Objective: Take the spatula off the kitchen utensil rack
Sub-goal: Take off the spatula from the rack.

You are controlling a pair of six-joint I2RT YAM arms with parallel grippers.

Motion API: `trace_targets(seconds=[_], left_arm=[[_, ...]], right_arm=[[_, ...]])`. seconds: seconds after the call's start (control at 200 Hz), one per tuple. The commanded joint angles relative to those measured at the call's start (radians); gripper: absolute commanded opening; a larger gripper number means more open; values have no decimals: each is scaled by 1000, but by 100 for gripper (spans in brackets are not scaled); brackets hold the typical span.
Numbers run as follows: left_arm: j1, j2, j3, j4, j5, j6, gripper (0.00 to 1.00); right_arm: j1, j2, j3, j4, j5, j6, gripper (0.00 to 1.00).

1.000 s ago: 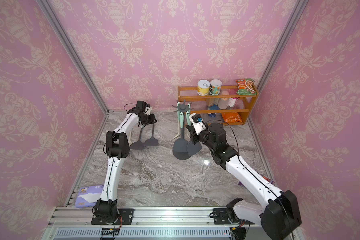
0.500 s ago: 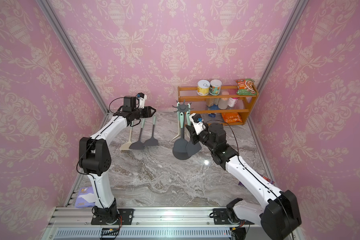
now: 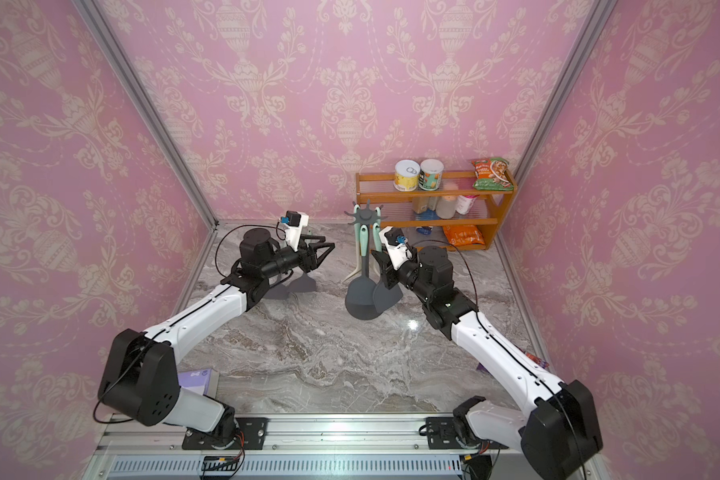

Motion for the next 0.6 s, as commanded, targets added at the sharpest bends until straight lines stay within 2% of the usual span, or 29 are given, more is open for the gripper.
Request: trace_targets(seconds=[0.0, 0.105, 0.365, 0.475, 0.595], left_arm=[[-12, -21, -5, 97, 68, 50, 53], [-22, -17, 1, 123, 101, 61, 53], [-80, 5, 38, 118, 81, 159, 53], [-120, 21, 70, 60, 15, 233, 53], [-141, 41, 69, 100, -50, 255, 53]], right_arm=[[-18, 8, -4, -47, -30, 3, 10], [-30, -6, -13, -48, -37, 8, 13], [-62, -15, -10, -61, -60, 13, 20], [-68, -15, -7, -61, -68, 14, 23], [-71, -12, -1, -63, -82, 16, 24]])
